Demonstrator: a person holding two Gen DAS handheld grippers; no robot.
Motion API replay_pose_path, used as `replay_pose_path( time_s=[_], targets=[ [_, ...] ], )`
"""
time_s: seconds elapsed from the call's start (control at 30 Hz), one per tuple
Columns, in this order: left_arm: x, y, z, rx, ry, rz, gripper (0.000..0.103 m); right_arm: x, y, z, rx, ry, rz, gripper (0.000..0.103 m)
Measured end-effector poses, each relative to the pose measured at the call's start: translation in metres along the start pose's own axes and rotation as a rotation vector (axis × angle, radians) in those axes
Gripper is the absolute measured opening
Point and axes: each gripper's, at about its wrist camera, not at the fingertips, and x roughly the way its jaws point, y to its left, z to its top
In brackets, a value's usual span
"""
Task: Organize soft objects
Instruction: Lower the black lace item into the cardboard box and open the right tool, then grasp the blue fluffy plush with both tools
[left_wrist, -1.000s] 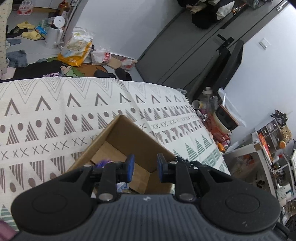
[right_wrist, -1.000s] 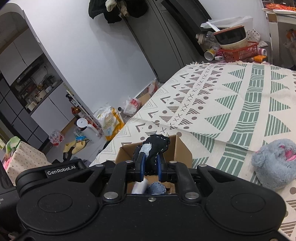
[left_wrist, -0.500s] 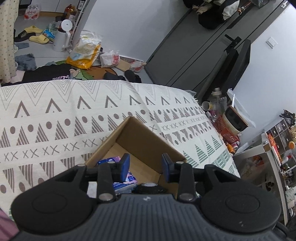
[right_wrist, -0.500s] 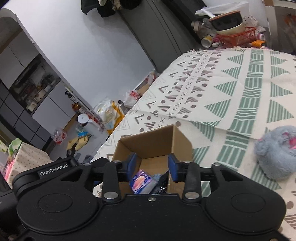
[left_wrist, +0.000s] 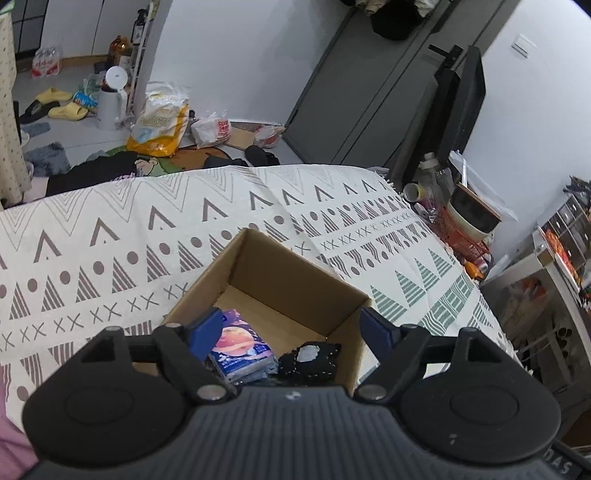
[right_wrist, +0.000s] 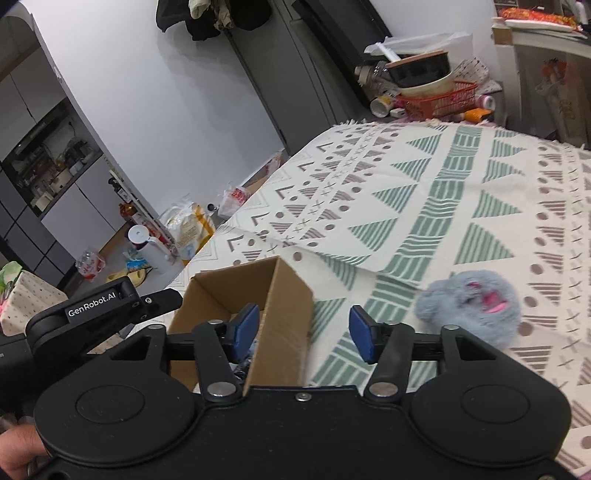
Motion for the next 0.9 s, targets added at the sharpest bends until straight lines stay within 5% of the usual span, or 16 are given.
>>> replay_pose_path(
  time_s=[0.9],
  targets=[
    [-0.004, -0.089, -0.054, 0.296, 0.008, -0.111, 0.081, -0.049, -0.112, -0.011, 0.097, -0.126, -0.091, 0.086]
  ],
)
